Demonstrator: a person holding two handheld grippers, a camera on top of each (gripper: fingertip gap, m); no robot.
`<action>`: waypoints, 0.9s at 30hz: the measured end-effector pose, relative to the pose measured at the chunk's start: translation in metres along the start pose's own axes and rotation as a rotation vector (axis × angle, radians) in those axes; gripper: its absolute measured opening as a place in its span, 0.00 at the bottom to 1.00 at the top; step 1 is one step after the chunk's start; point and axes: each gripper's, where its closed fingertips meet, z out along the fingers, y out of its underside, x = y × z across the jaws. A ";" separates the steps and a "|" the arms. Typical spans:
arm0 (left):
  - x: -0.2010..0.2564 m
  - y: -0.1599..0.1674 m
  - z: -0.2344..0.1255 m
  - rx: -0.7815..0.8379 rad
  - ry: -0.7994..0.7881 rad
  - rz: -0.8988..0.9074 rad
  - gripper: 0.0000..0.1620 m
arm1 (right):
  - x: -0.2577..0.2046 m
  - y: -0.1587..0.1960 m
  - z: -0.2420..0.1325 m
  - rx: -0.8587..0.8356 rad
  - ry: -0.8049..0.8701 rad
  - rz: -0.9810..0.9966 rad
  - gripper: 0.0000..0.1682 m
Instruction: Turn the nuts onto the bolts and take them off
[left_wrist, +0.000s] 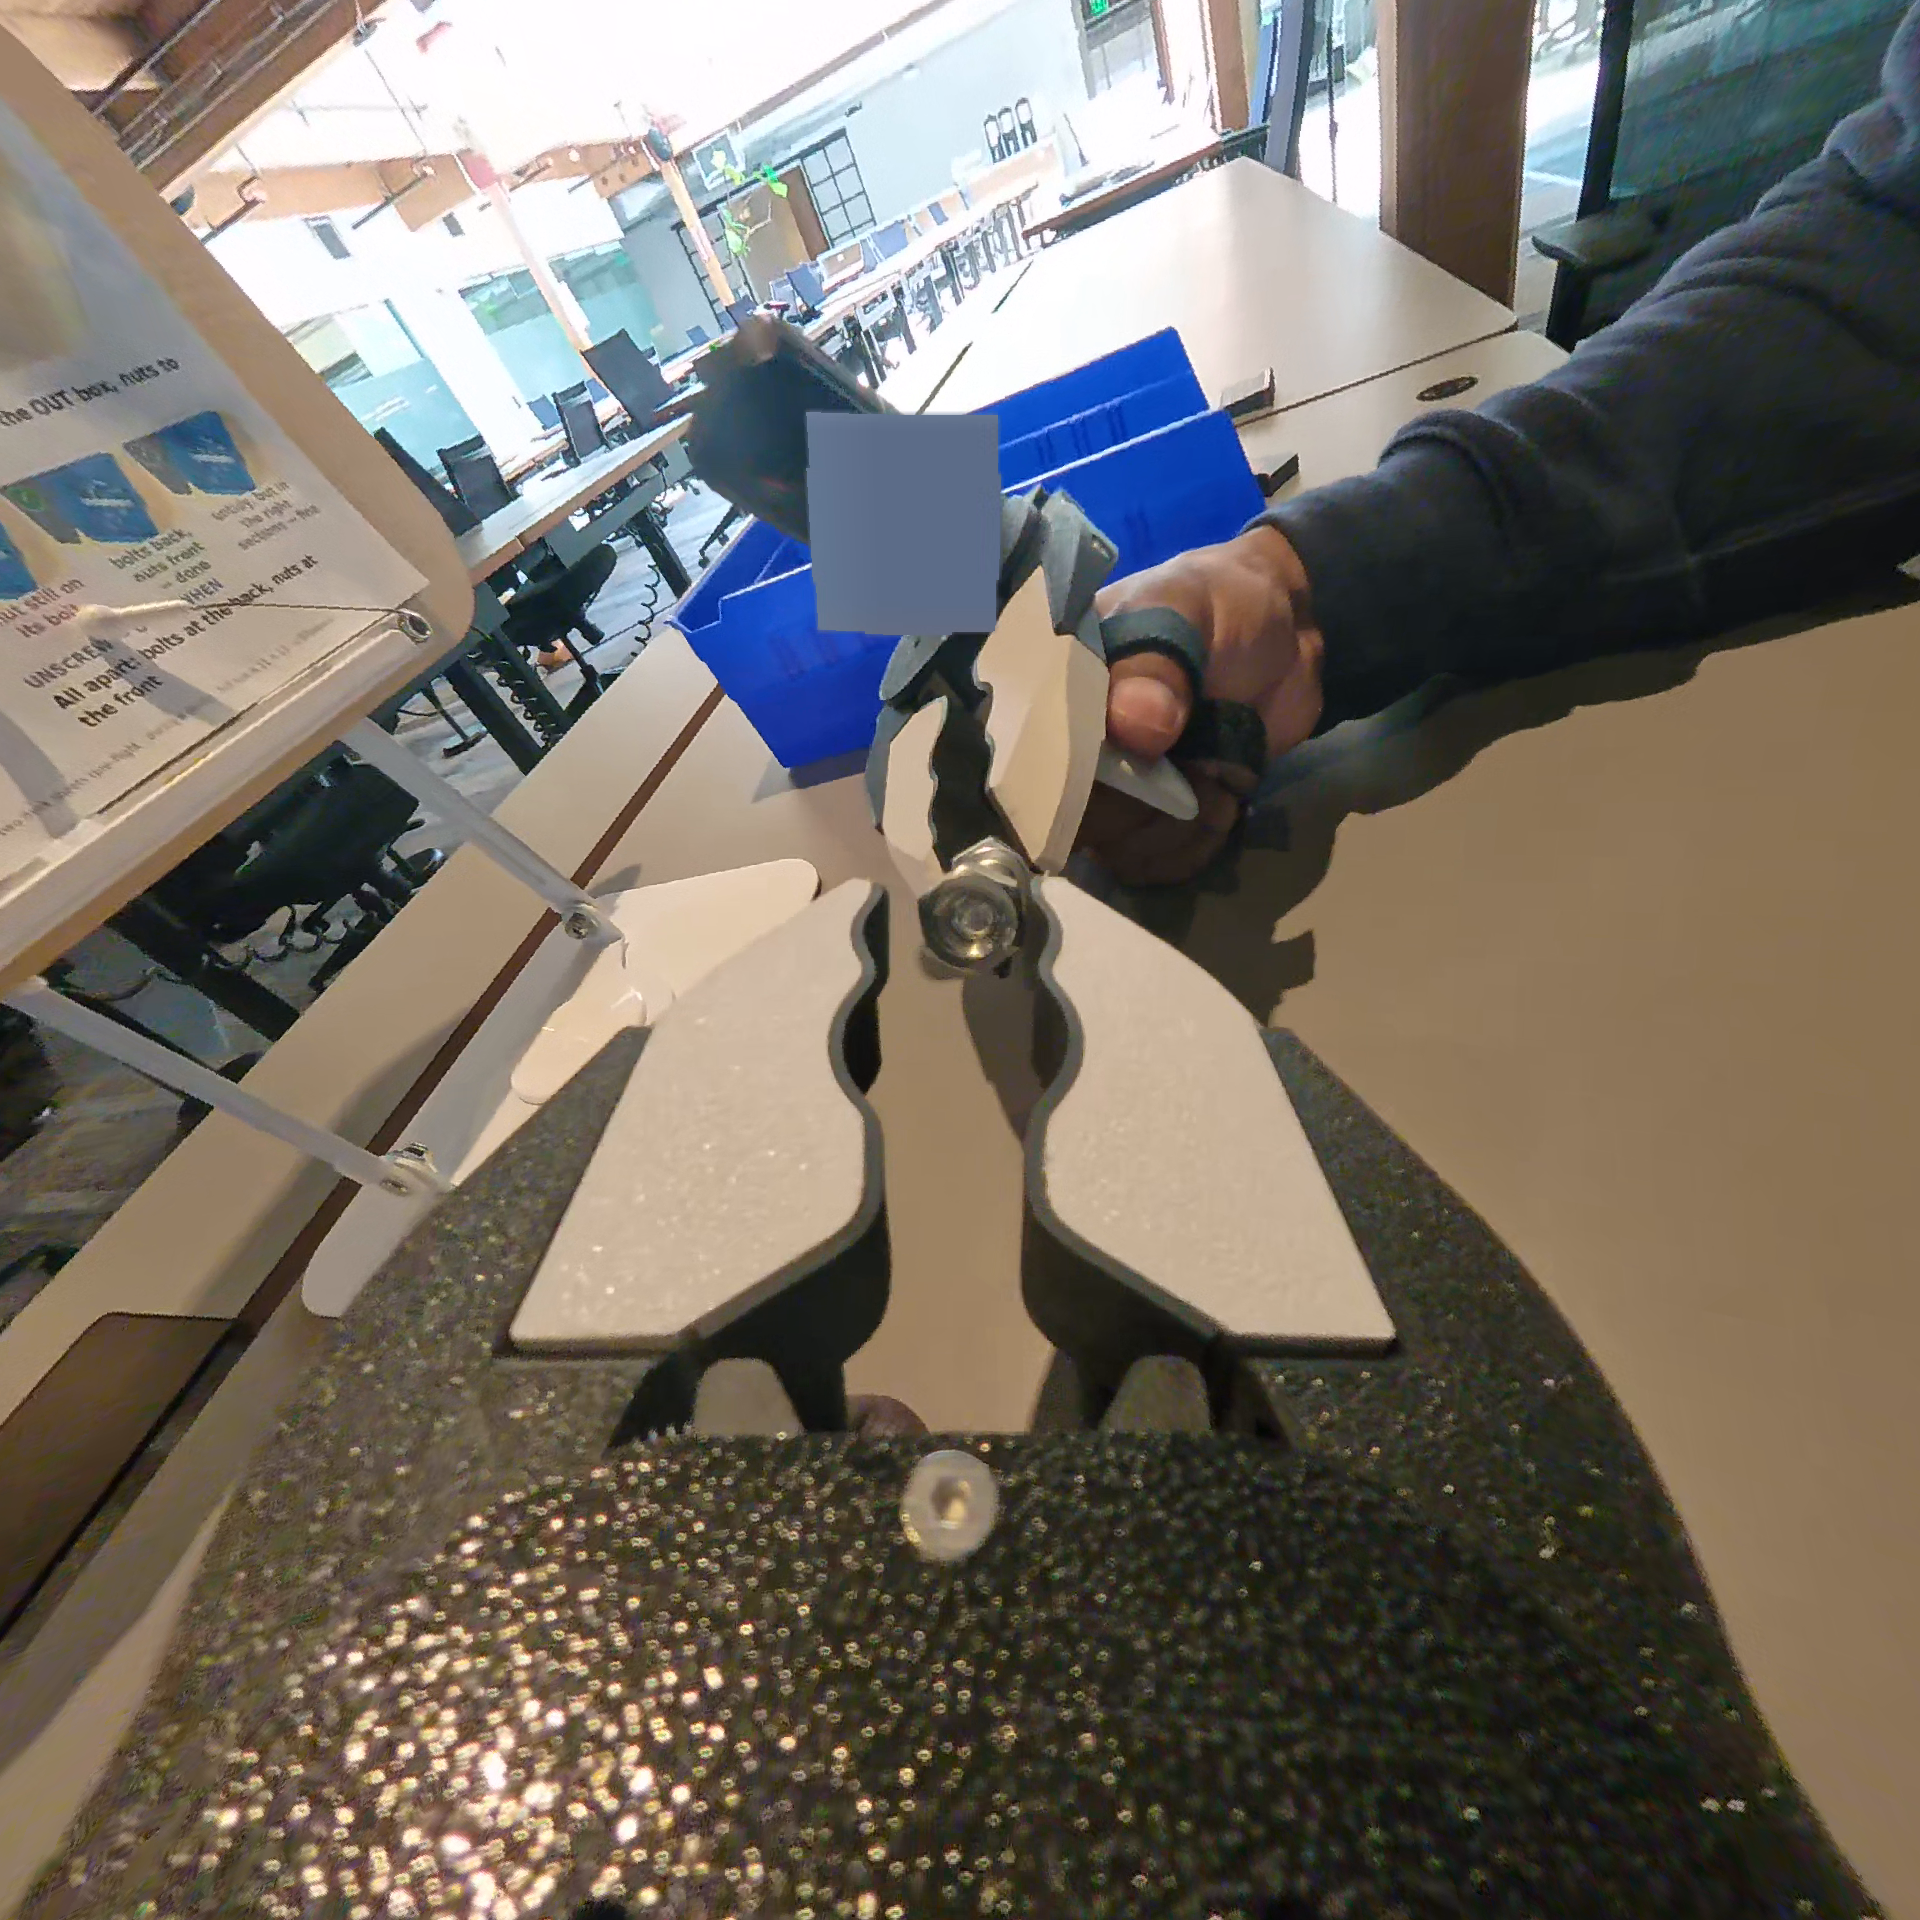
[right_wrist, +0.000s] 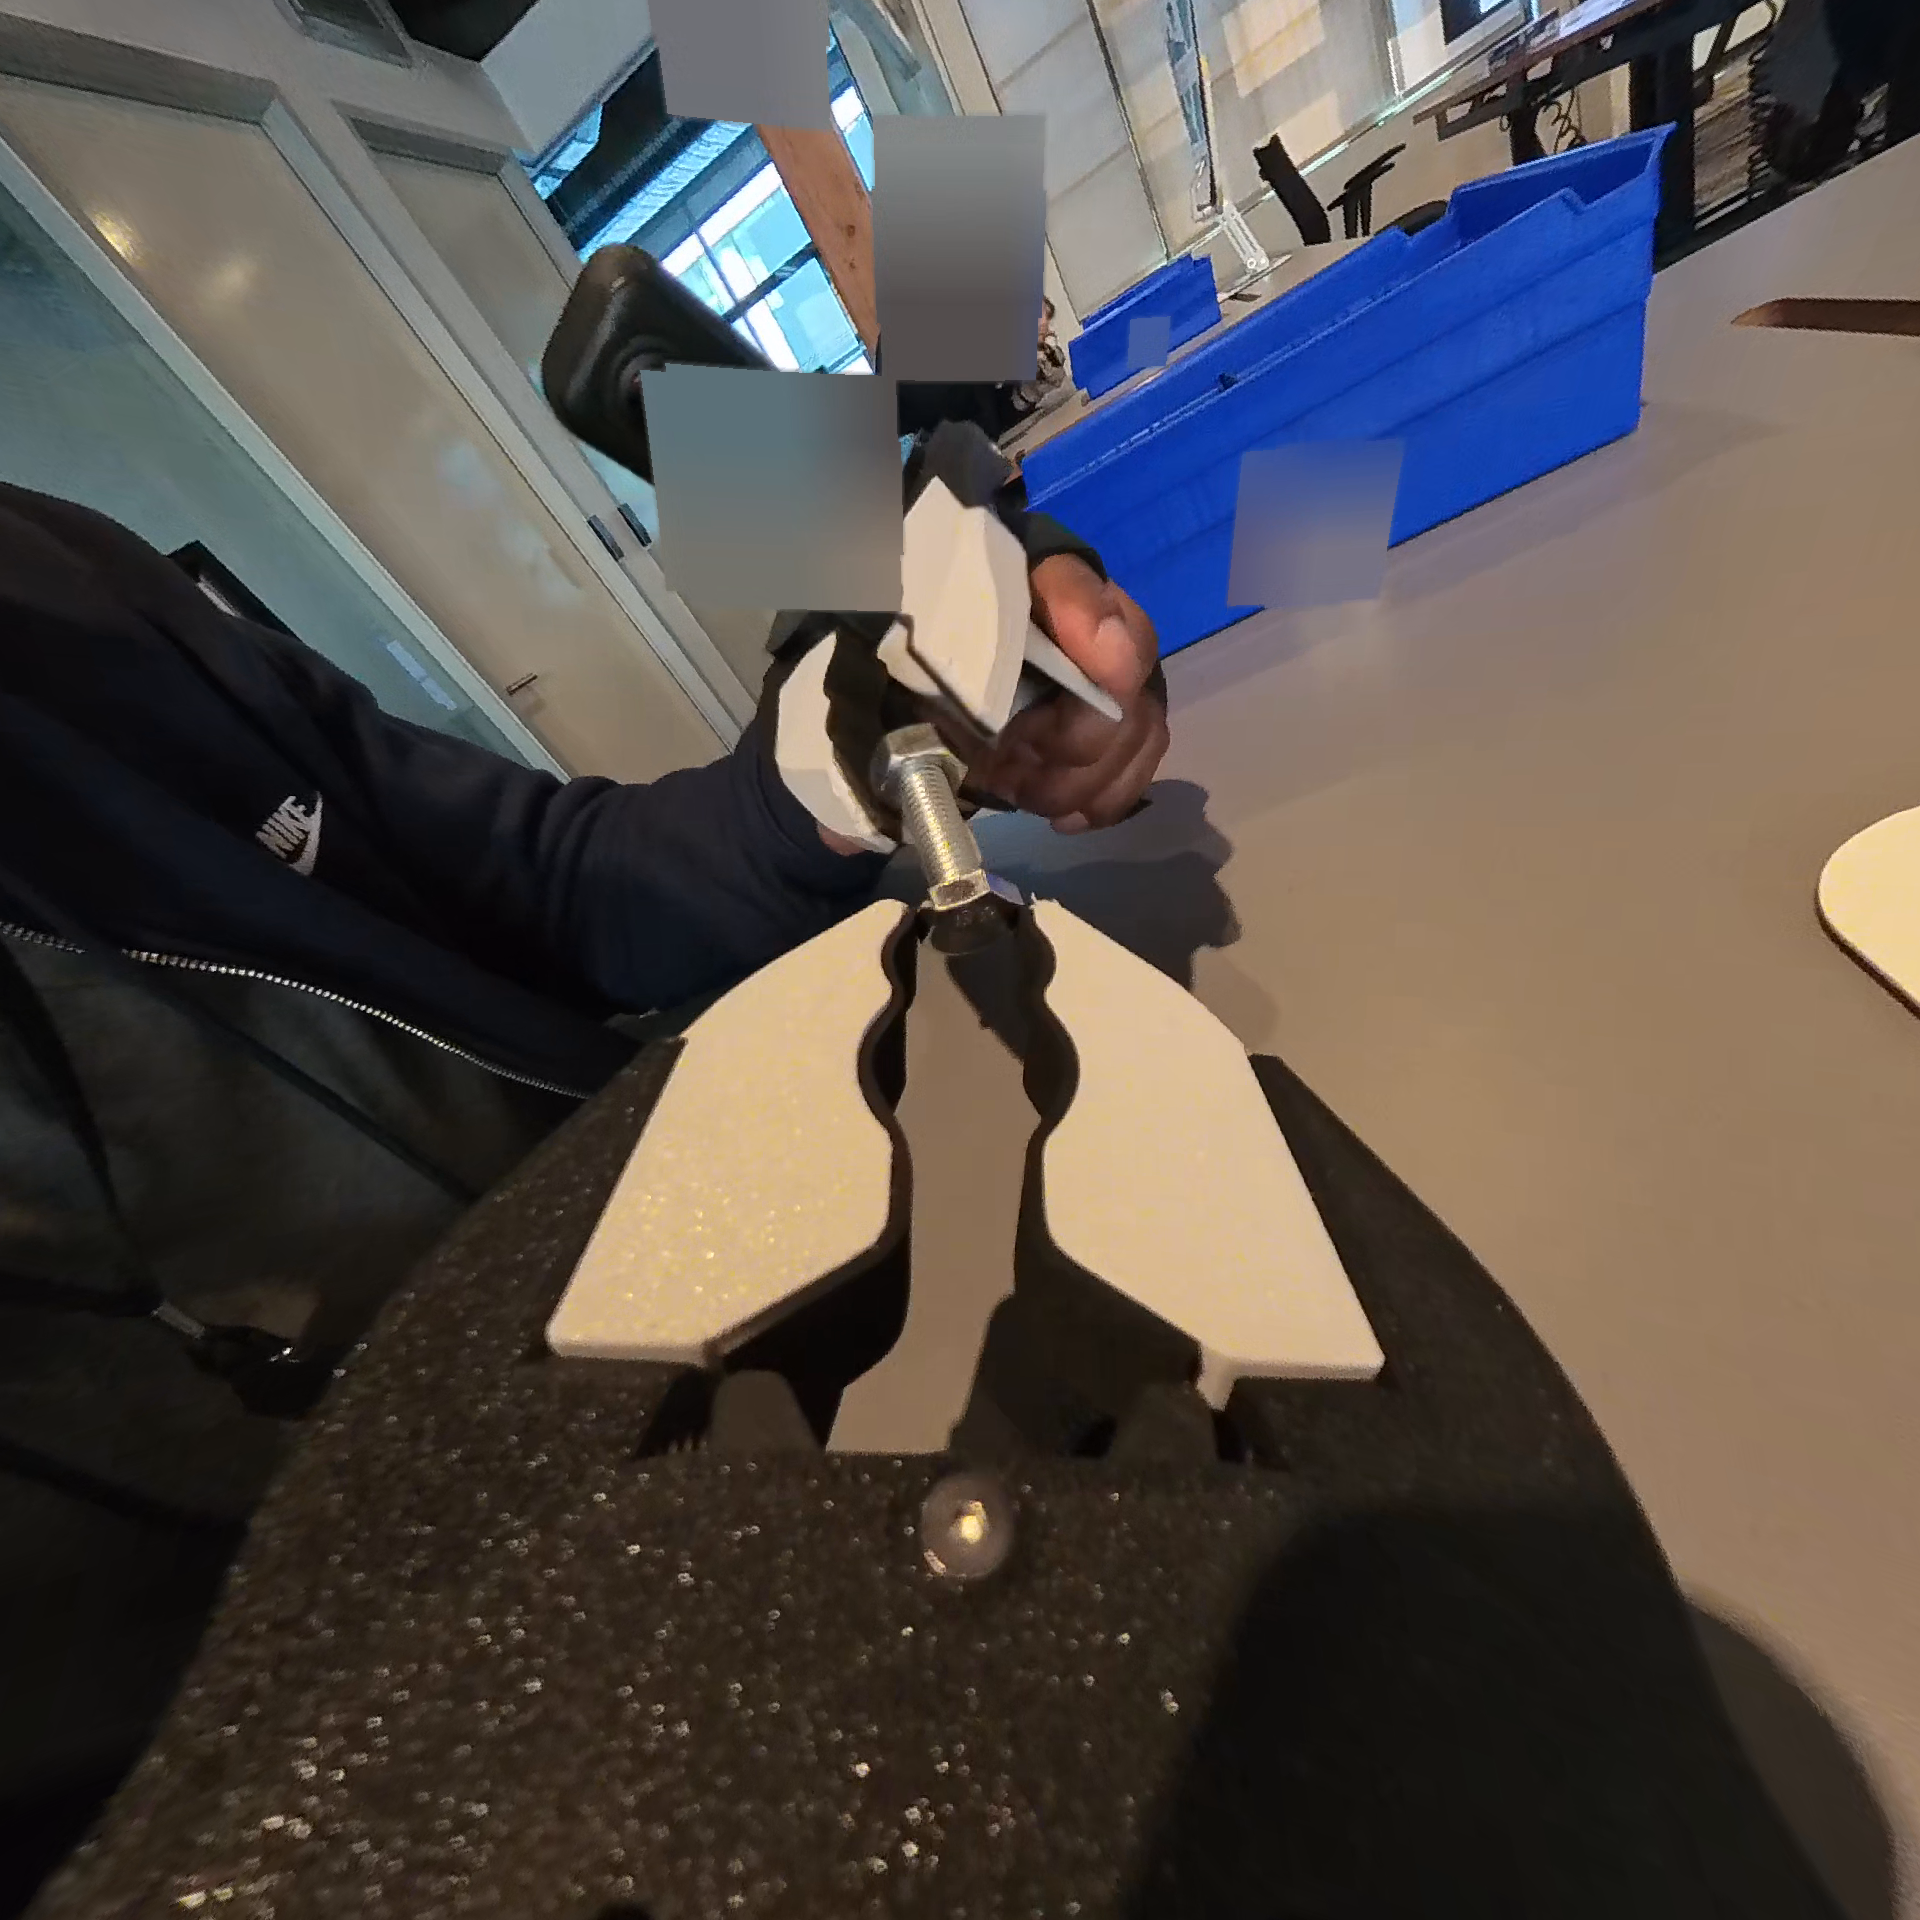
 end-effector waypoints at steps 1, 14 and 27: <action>-0.001 -0.001 0.000 0.008 0.000 -0.017 0.16 | 0.000 0.000 0.000 0.002 0.001 -0.002 0.10; -0.001 0.006 0.009 0.023 0.022 -0.183 0.20 | 0.002 -0.001 0.001 0.009 0.017 -0.008 0.10; -0.020 -0.001 -0.005 0.111 -0.009 -0.348 0.17 | 0.009 -0.002 0.000 0.012 0.084 -0.009 0.10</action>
